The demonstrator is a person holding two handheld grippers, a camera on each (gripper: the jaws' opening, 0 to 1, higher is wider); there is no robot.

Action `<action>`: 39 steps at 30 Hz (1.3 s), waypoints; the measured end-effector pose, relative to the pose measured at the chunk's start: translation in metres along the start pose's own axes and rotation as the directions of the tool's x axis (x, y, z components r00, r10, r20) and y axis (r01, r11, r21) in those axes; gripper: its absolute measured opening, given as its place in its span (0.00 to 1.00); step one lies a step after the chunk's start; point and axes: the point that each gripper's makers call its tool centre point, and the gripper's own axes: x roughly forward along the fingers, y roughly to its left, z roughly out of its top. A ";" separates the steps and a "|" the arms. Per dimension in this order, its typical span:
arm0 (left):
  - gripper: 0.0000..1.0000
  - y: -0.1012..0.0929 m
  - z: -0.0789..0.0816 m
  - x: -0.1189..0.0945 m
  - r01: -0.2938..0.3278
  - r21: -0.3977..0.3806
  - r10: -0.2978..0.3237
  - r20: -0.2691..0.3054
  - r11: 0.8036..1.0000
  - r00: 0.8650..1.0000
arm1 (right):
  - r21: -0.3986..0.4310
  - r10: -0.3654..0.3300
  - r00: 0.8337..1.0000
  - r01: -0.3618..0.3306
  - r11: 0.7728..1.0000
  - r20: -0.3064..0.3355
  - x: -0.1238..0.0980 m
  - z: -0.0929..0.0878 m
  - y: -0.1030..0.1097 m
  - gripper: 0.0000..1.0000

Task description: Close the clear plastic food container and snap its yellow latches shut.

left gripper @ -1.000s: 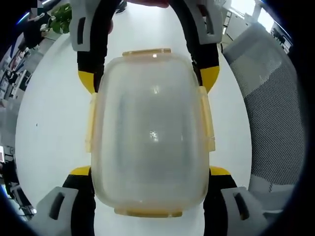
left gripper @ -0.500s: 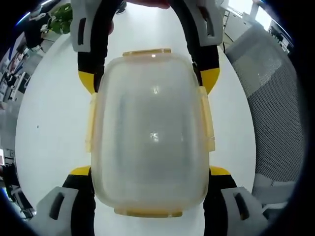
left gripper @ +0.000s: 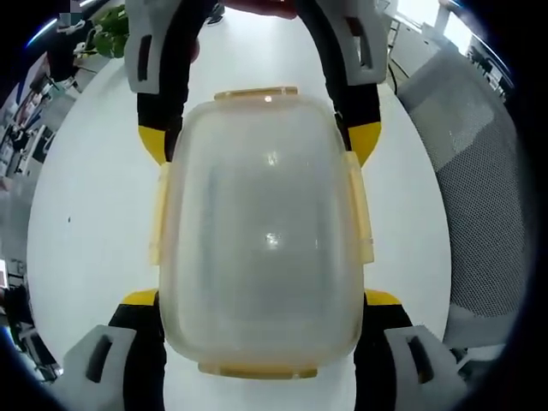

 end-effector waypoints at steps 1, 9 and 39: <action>0.93 0.001 0.000 0.000 0.000 0.001 0.000 0.001 1.000 1.000 | 0.003 0.000 1.000 0.000 1.000 0.003 0.000 0.001 -0.002 0.85; 0.93 0.012 -0.003 0.000 0.001 0.004 -0.001 0.002 1.000 1.000 | 0.010 0.001 1.000 -0.001 1.000 0.008 0.002 0.003 -0.012 0.86; 0.95 0.018 -0.007 -0.001 -0.027 -0.041 0.027 0.002 0.999 1.000 | -0.037 0.012 0.999 -0.011 0.999 0.029 0.002 0.008 -0.023 0.91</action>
